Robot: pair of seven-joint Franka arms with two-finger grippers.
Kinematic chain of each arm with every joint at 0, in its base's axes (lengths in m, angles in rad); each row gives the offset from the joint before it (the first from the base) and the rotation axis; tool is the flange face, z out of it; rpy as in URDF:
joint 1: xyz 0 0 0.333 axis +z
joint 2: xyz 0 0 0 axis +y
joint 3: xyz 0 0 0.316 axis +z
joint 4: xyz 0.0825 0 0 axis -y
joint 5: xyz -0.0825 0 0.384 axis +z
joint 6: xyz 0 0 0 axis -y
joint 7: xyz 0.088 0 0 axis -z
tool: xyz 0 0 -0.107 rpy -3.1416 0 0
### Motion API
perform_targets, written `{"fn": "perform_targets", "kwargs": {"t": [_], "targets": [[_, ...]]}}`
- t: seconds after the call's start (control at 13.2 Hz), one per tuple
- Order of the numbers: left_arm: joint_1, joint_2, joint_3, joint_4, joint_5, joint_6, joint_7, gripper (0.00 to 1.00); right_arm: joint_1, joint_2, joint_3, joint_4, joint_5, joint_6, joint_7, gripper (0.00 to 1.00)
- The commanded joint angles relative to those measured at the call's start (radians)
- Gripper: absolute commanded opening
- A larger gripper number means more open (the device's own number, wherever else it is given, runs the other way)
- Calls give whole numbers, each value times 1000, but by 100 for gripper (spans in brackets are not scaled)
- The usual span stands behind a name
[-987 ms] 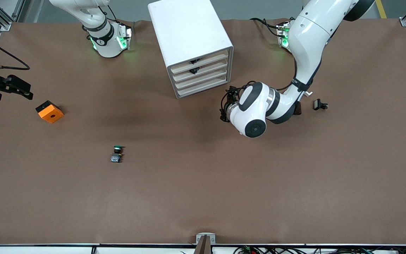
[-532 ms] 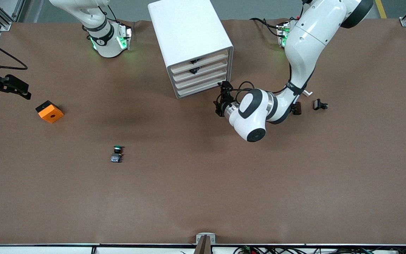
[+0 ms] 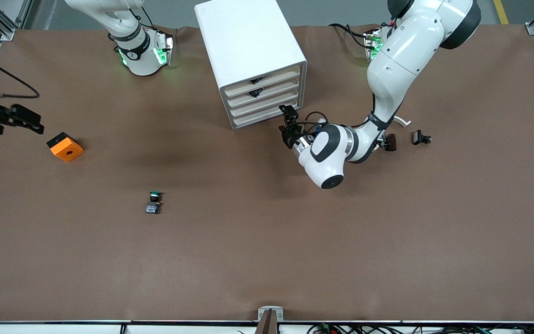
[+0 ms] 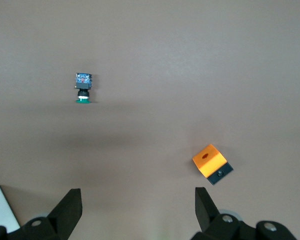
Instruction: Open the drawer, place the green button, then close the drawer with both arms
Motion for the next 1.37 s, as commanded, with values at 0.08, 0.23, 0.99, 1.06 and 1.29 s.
{"fn": "perform_targets", "kwargs": {"t": [0.08,0.23,0.99,1.06,1.29], "targets": [[-59,49,2,25,-21,-15,-108,78,45,119,4,60,17,72,6,100],[-62,57,2,26,-23,-15,-128,71,84,152,4,14,66,160,117,100],[-82,57,0,49,-40,-15,-216,0,237,377,1,-243,69,746,420,100],[-81,55,0,57,-38,-15,-216,0,240,408,1,-243,66,778,425,100],[-68,58,12,101,-35,-15,-236,0,237,466,1,-241,66,814,428,100]]}}
